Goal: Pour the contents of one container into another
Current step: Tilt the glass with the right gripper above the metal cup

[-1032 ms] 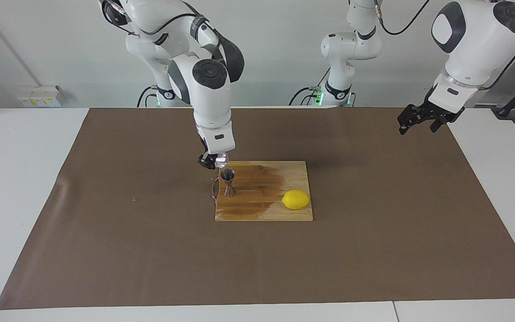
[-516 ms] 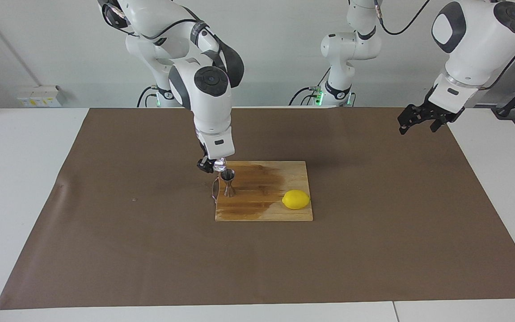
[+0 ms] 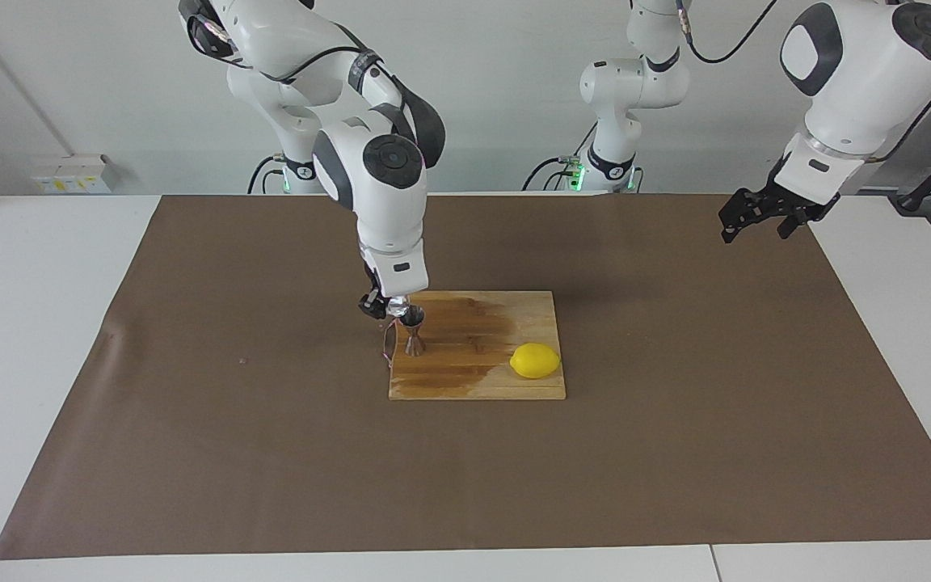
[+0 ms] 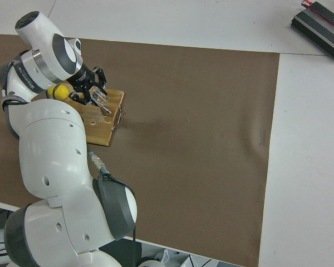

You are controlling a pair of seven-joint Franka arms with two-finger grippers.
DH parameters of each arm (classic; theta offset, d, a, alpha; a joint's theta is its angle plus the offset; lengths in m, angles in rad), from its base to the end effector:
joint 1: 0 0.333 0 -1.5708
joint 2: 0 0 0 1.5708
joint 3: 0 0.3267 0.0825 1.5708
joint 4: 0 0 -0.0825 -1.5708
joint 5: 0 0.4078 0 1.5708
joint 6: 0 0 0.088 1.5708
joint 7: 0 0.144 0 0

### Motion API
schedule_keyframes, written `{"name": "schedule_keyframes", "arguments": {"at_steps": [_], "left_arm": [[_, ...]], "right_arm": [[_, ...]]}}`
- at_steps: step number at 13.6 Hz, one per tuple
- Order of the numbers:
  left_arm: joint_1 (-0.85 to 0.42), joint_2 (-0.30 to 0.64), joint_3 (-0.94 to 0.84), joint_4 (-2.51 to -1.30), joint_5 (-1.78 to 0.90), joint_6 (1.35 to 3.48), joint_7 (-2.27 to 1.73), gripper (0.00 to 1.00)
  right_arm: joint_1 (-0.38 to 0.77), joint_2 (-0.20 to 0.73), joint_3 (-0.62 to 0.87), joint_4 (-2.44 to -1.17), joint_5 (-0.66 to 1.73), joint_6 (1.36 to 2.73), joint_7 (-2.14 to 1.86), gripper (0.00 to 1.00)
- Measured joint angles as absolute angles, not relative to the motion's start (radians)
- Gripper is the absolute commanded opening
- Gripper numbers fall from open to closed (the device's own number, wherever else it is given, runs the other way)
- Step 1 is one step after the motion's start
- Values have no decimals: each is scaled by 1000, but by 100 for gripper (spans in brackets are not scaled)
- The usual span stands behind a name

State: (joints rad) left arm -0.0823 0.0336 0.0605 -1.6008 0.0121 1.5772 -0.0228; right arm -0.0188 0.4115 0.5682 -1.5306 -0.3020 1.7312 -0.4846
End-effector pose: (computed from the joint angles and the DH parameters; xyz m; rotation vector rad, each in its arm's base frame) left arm 0.5851 -0.0115 0.5644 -3.1249 -0.0009 0.0888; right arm 0.6118 0.2800 0.4041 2.6187 1.5729 -0.2153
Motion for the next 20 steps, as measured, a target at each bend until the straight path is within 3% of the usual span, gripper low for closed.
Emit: {"name": "schedule_keyframes", "arguments": {"at_steps": [20], "left_arm": [[-82,34,60,-1601,12,1577,-23,100]], "right_arm": [[-1,459,569,-1473,-314,1728,-415,0]]}}
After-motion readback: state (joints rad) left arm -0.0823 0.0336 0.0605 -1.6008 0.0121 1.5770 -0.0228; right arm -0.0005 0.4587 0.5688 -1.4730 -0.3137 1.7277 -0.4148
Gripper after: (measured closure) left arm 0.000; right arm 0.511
